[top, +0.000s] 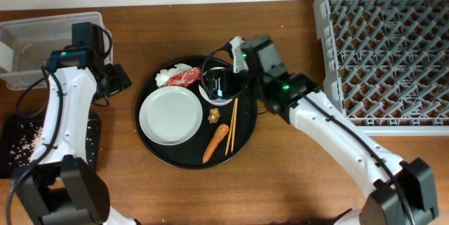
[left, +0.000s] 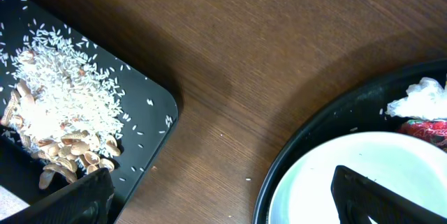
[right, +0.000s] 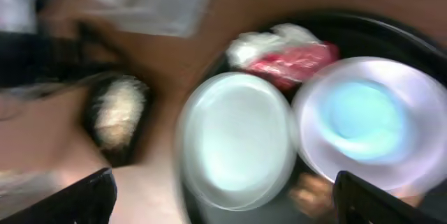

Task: Sort waste into correct bins and load items into the dishwasher rack
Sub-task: 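Reach the right gripper to the pink-and-blue cup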

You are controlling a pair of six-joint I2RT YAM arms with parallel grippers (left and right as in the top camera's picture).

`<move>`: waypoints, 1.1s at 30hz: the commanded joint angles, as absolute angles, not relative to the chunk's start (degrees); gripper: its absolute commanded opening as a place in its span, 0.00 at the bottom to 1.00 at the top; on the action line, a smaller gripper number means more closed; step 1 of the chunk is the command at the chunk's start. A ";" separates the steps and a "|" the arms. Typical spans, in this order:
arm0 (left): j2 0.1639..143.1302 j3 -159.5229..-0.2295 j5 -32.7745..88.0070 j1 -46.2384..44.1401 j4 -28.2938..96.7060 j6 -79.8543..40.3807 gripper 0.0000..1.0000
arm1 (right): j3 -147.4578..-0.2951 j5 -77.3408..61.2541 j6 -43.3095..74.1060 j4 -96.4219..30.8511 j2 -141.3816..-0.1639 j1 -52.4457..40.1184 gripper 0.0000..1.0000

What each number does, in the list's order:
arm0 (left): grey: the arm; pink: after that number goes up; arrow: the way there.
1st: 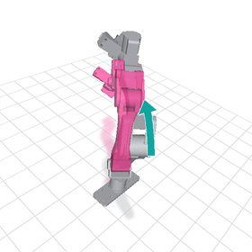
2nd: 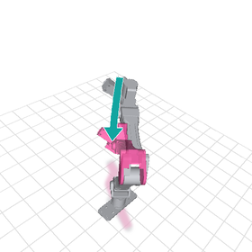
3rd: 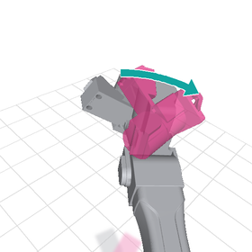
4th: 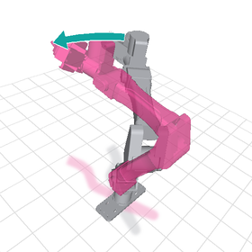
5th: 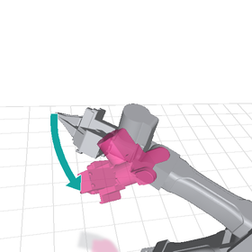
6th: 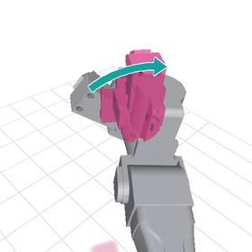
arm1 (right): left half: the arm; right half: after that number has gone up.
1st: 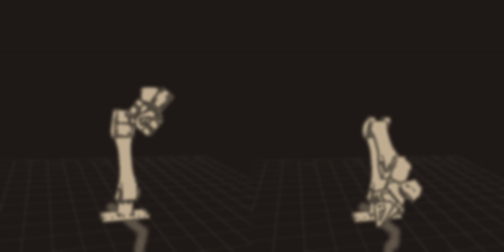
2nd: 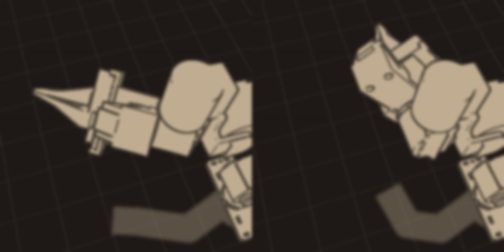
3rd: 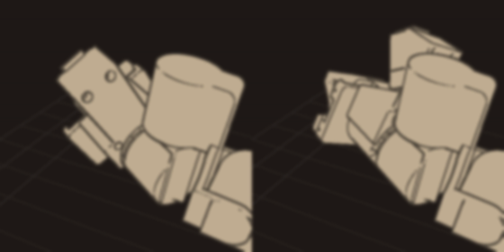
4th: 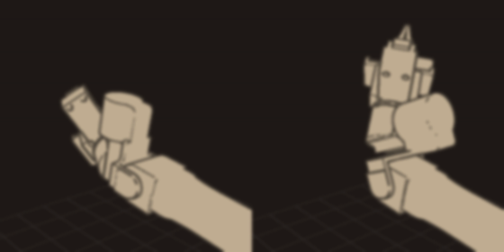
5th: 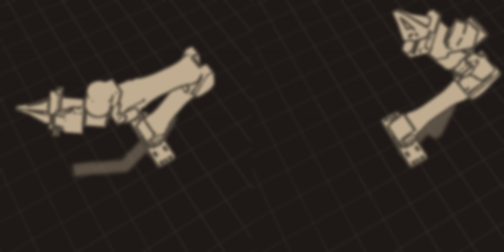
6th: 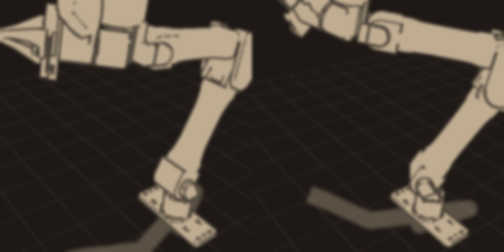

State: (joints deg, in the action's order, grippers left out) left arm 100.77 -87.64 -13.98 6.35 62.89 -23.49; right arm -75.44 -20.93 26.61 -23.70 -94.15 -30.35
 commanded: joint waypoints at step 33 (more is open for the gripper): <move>100.92 -88.23 -14.41 6.55 62.87 -24.18 0.99 | -82.94 17.41 28.62 -21.65 -114.87 -39.05 0.96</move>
State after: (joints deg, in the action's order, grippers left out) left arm 100.77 -87.66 -13.98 6.35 62.85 -23.49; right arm -82.50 15.86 28.49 -21.82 -114.17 -38.46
